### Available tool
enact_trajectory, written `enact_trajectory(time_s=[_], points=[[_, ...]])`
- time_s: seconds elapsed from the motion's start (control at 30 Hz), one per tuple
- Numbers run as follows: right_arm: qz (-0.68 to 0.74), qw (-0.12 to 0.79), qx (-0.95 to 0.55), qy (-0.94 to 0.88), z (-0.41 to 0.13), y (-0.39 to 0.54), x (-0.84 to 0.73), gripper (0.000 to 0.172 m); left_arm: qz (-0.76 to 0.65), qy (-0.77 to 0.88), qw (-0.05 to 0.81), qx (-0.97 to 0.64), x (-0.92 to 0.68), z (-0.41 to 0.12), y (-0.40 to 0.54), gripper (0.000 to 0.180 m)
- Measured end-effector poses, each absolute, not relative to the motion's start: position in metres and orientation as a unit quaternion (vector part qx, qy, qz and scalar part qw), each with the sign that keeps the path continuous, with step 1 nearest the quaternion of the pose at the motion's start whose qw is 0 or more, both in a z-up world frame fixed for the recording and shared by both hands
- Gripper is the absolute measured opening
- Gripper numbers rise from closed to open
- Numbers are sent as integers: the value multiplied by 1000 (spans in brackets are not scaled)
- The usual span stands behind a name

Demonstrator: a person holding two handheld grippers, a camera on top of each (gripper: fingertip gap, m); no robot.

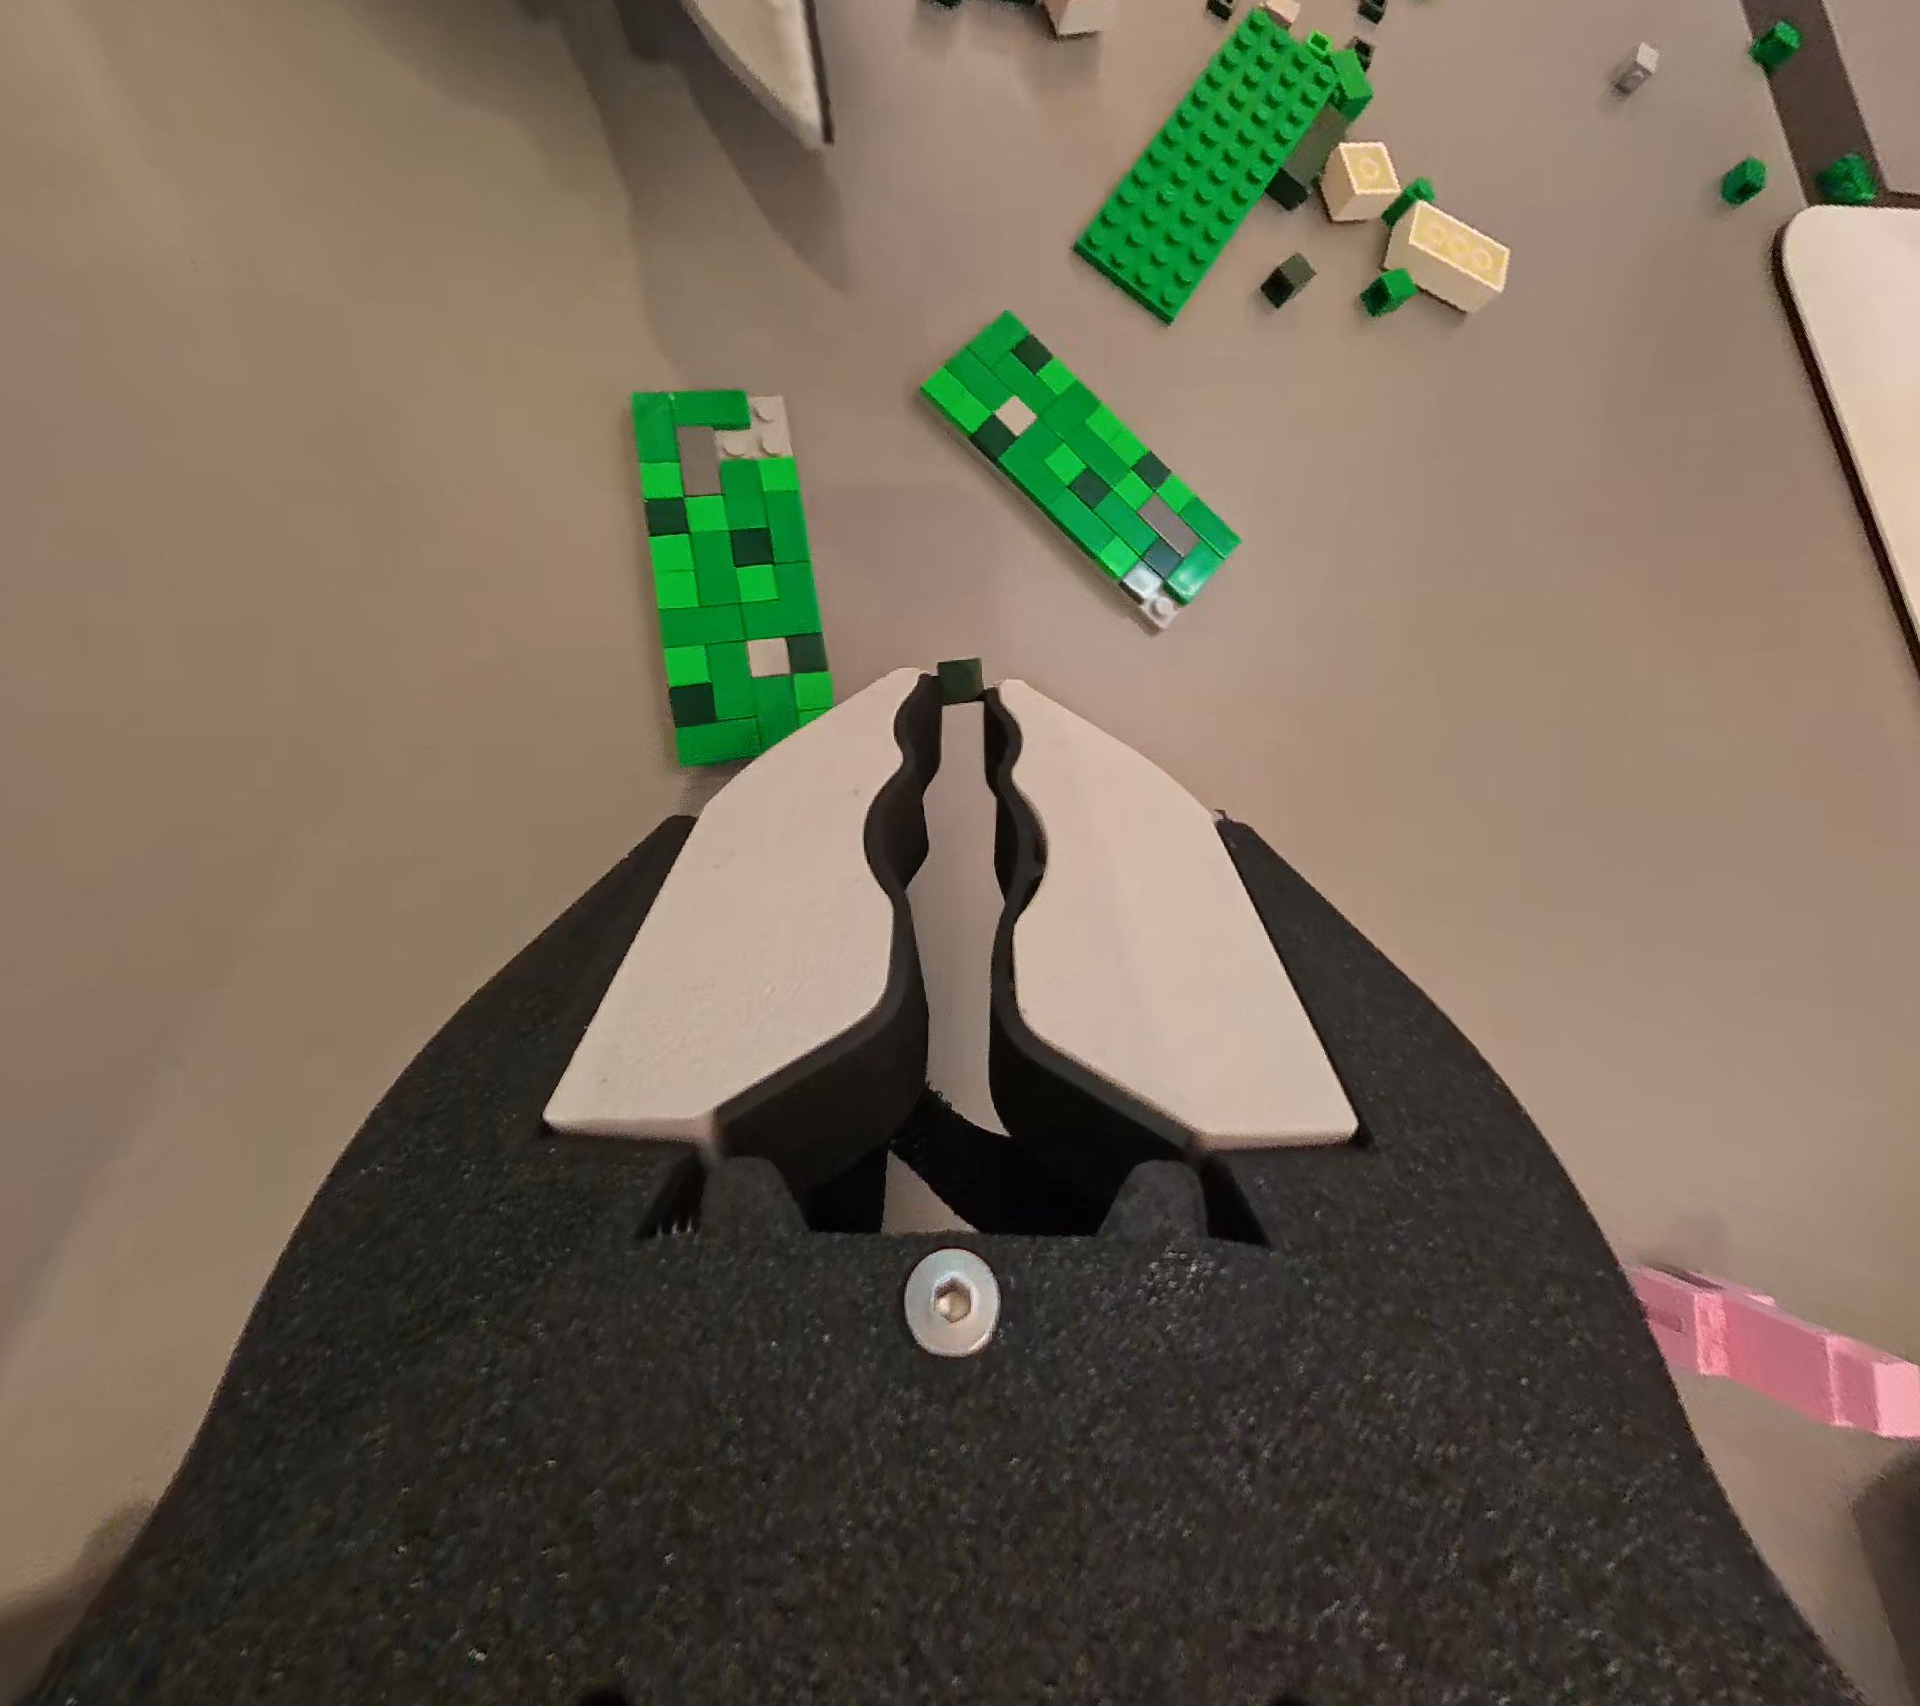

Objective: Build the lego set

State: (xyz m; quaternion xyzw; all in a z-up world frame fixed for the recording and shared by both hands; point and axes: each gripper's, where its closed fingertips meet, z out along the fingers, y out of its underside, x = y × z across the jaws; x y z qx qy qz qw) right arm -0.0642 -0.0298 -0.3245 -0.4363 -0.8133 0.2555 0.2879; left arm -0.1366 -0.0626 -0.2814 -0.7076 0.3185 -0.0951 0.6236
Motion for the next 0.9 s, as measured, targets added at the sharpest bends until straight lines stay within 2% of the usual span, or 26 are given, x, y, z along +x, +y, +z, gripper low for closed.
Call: enact_trajectory(time_s=[0.33, 0.63, 0.9], points=[[261, 291, -435, -811, -325, -54, -65, 7, -97, 335, 617, -705, -136, -288, -69, 68], [276, 248, -447, -814, -331, -81, -72, 7, -143, 446, 519, -715, -112, -321, -91, 63], [243, 216, -447, -833, -346, -91, -91, 7, -120, 479, 494, -716, -104, -334, -94, 61]])
